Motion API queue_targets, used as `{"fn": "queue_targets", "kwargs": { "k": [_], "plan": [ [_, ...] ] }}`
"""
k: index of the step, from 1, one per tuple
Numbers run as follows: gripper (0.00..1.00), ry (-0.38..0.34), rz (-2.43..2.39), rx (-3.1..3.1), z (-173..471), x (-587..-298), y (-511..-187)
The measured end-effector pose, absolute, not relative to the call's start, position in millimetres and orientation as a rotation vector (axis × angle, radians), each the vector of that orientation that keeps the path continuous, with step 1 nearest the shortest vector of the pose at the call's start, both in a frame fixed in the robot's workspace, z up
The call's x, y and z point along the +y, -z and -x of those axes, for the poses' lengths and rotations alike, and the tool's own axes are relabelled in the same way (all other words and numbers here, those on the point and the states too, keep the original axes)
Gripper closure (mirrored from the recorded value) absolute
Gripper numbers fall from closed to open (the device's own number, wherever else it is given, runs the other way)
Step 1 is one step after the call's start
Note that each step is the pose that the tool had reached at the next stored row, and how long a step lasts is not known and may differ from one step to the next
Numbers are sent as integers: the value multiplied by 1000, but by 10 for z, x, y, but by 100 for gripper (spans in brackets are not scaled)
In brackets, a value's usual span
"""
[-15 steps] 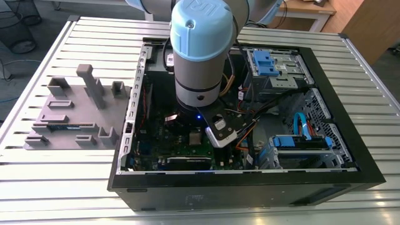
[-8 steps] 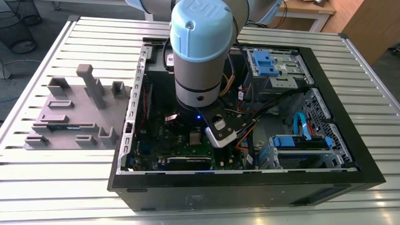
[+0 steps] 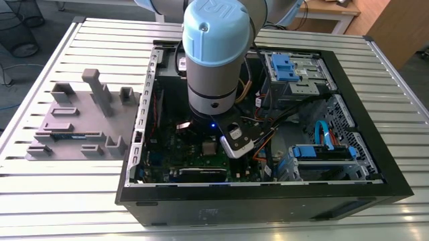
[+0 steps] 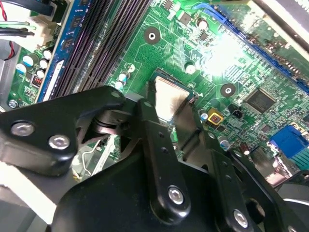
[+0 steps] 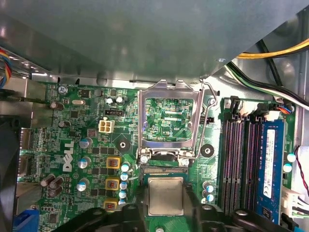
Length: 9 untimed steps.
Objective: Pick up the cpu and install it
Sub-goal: 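Place the cpu into insertion slot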
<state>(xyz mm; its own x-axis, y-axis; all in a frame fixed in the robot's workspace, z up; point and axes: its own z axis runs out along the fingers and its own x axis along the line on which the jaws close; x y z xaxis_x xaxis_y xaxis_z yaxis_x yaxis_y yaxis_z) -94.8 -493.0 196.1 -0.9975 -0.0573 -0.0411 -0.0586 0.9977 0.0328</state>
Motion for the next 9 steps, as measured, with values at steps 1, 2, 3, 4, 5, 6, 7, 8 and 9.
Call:
{"fn": "queue_targets", "kwargs": {
  "k": [1, 2, 3, 4, 5, 6, 7, 8, 9],
  "plan": [
    [61, -53, 90, 3100, 948, -4930, -1960],
    [55, -53, 90, 3100, 947, -4930, -1958],
    [55, -53, 90, 3099, 947, -4929, -1945],
    [55, -53, 90, 3100, 947, -4930, -1931],
    [55, -53, 90, 3100, 947, -4930, -1918],
    [55, -52, 90, 3100, 947, -4930, -1909],
    [55, -52, 90, 3100, 948, -4931, -1905],
    [55, -52, 90, 3100, 948, -4931, -1904],
    [55, -52, 90, 3100, 948, -4931, -1904]
  ]
}}
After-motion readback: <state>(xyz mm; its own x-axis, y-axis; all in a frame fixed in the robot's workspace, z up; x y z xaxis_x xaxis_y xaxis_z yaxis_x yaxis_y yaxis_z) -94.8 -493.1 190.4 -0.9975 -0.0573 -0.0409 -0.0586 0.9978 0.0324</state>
